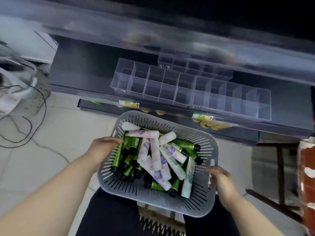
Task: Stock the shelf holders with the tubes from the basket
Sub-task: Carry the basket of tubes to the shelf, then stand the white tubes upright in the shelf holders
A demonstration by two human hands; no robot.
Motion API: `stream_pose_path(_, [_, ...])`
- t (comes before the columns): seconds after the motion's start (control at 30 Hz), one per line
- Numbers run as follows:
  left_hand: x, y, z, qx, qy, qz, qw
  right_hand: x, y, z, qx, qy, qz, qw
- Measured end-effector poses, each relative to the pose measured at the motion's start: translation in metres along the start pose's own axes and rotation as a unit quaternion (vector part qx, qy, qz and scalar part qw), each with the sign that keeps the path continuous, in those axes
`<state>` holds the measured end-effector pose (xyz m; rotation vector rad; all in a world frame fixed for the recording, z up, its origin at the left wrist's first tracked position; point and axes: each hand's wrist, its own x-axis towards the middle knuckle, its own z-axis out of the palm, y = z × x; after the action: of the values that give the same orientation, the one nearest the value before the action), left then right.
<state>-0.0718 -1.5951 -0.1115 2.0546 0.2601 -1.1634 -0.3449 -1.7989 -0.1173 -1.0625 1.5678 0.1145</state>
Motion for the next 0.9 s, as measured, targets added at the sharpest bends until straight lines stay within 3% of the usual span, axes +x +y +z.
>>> stream_pose_path(0.13, [0.032, -0.023, 0.024, 0.000, -0.001, 0.003, 1.000, 0.060, 0.003, -0.003, -0.050, -0.015, -0.025, 0.998])
stream_pose_path(0.53, [0.124, -0.077, 0.109, 0.031, 0.024, 0.066, 0.997, 0.183, 0.054, -0.018, -0.189, -0.061, 0.027, 0.980])
stream_pose_path(0.73, [0.139, -0.101, 0.123, 0.026, 0.055, 0.134, 0.989, 0.197, 0.070, -0.016, -0.301, -0.067, -0.067, 0.949])
stream_pose_path(0.9, [0.161, -0.090, 0.130, 0.085, 0.077, 0.191, 0.975, 0.202, 0.058, -0.006, -0.368, -0.043, -0.127, 0.920])
